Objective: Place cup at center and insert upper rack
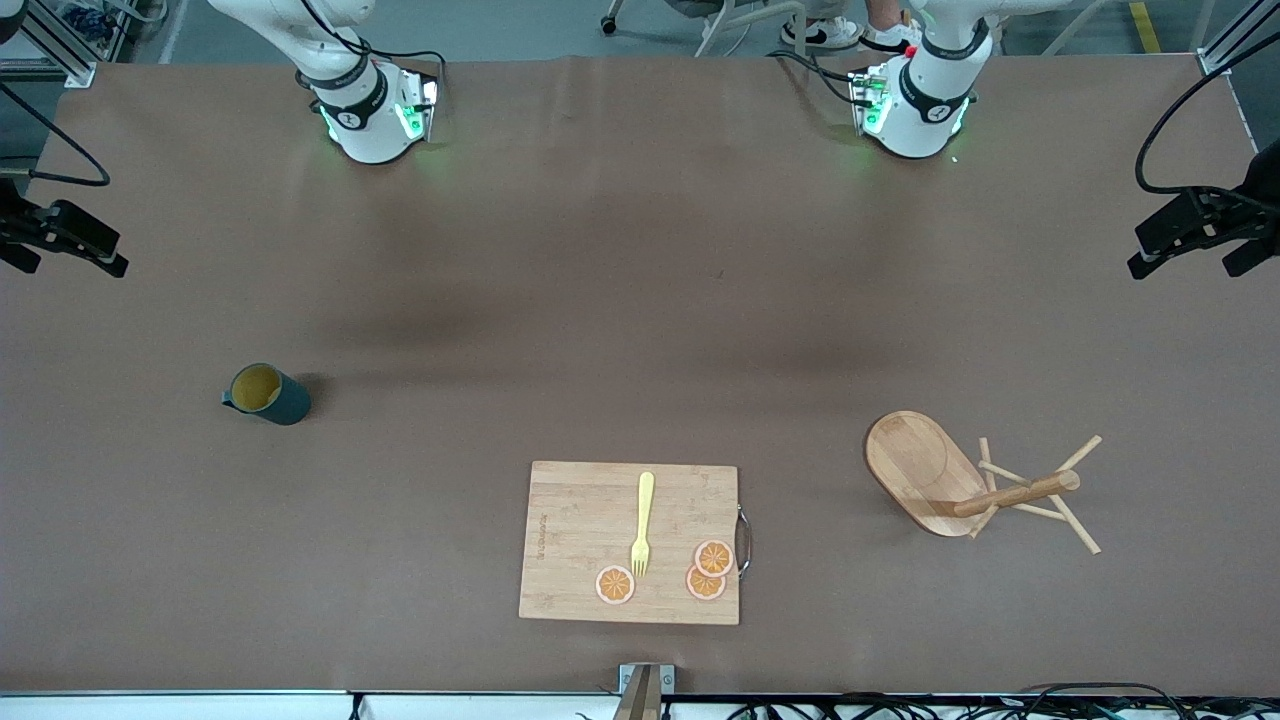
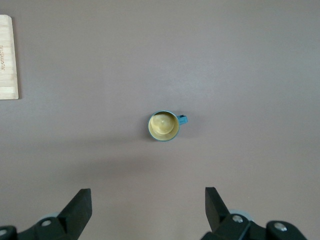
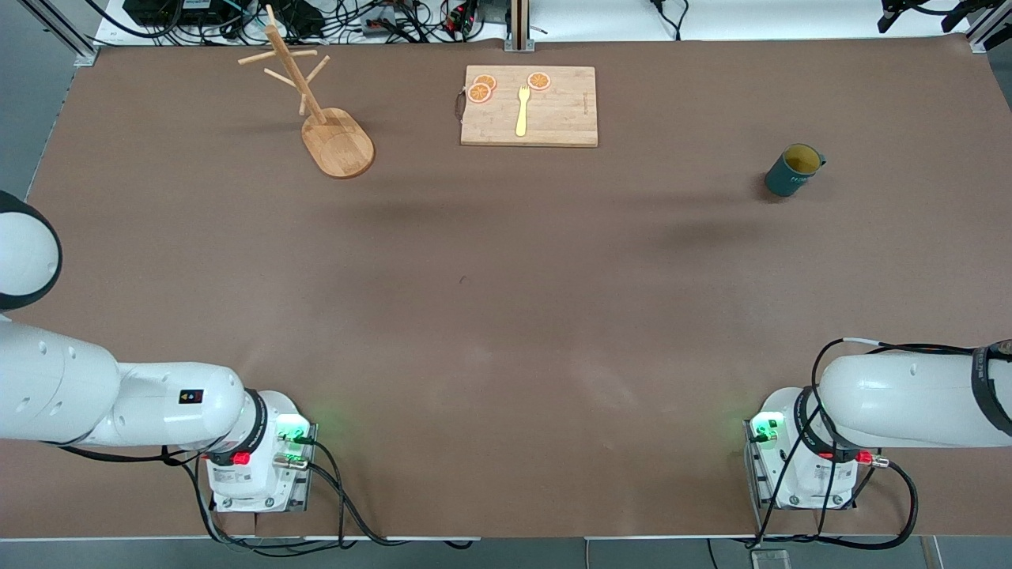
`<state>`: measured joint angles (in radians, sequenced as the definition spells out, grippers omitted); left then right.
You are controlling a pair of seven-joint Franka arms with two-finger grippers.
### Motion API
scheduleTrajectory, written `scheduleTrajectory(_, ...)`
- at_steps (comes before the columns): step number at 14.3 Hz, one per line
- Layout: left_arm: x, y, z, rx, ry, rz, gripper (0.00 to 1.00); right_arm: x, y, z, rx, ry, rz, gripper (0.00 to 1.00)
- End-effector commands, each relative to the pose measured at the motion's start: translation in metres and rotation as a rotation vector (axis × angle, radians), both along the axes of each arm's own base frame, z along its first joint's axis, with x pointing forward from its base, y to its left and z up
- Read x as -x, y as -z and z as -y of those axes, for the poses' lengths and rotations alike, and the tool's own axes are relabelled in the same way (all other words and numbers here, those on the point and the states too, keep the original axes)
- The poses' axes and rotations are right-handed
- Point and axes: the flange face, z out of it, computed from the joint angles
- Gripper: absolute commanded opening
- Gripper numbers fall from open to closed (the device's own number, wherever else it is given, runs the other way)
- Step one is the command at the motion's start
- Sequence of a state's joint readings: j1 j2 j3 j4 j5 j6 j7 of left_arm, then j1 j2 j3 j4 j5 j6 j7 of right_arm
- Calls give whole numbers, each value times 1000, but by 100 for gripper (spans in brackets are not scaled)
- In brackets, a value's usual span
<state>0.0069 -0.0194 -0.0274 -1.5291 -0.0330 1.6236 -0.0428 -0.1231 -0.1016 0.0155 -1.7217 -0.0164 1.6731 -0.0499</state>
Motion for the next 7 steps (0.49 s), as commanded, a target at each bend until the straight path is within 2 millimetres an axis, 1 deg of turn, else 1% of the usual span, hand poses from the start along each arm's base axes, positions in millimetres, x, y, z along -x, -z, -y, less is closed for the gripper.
scheduleTrajectory(1,5,-3,1,9,-10,-2,100,10,-2,0,10,3,3,100)
scheduleTrajectory(6,4,-2,1,9,-9,-4,100,8,1,0,11,3,0,100)
scheduleTrajectory(7,4,-3,0,9,-10,-2,100,6,5,1,10,5,-6,100)
